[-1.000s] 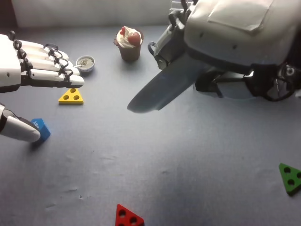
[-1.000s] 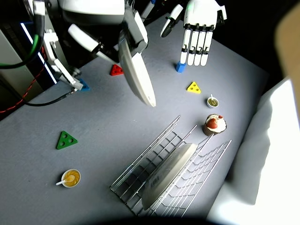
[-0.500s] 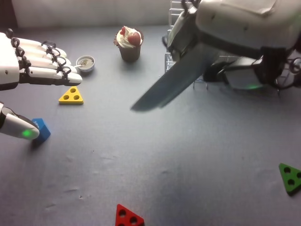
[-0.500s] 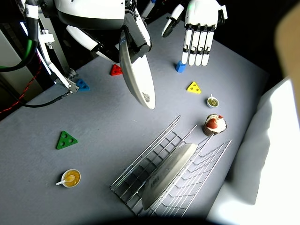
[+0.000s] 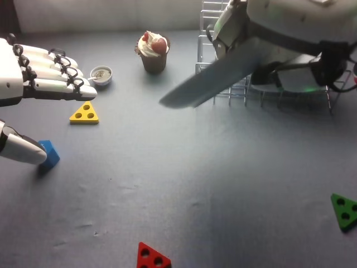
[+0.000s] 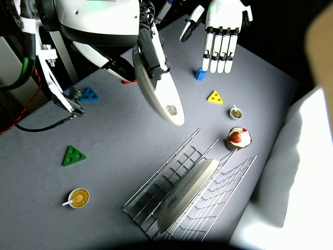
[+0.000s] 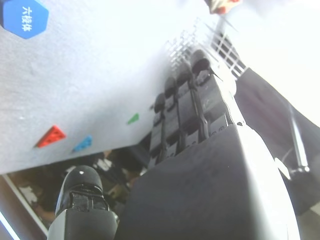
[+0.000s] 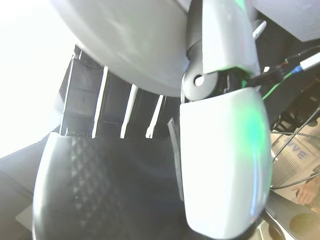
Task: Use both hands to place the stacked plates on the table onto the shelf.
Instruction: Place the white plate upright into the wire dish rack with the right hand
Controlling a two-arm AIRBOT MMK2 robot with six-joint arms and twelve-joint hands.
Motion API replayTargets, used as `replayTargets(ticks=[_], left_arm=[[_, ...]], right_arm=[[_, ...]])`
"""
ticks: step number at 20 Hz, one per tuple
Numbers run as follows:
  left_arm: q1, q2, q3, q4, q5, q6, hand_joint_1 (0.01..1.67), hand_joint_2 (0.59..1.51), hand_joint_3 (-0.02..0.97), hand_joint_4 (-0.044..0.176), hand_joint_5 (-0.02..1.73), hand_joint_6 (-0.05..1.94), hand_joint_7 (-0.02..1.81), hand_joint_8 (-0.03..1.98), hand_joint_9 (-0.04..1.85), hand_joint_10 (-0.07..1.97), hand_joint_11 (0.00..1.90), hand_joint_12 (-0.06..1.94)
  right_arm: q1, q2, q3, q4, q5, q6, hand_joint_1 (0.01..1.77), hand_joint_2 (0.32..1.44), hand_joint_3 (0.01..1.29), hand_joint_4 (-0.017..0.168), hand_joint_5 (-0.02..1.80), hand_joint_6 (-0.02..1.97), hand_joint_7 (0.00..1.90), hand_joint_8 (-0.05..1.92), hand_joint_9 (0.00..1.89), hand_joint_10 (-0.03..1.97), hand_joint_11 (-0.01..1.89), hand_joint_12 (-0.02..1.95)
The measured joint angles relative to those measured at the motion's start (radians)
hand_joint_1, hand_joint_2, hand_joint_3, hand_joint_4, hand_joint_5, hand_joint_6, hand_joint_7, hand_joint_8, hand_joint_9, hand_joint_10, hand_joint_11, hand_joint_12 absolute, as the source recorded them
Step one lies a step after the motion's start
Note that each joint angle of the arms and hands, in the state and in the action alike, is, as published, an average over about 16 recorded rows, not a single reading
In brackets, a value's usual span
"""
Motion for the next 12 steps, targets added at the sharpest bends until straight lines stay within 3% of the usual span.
replayTargets(ticks=[9, 12], left_arm=[[-0.013, -0.002, 0.000, 0.017, 0.008, -0.005, 0.02, 1.103, 0.003, -0.002, 0.15, 0.02, 0.23, 0.01, 0.24, 0.01, 0.23, 0.02], [-0.017, -0.003, 0.000, 0.023, 0.009, -0.011, 0.02, 1.102, 0.004, -0.002, 0.15, 0.02, 0.23, 0.01, 0.24, 0.01, 0.23, 0.02]], right_arm=[[0.002, 0.002, 0.053, 0.114, -0.003, -0.004, 1.42, 0.88, 0.01, 0.001, 0.99, 0.85, 1.25, 0.28, 1.25, 0.59, 1.11, 0.93], [0.004, 0.003, 0.064, 0.143, -0.006, -0.006, 1.42, 0.88, 0.01, -0.001, 0.98, 0.85, 1.24, 0.29, 1.24, 0.58, 1.07, 1.11]])
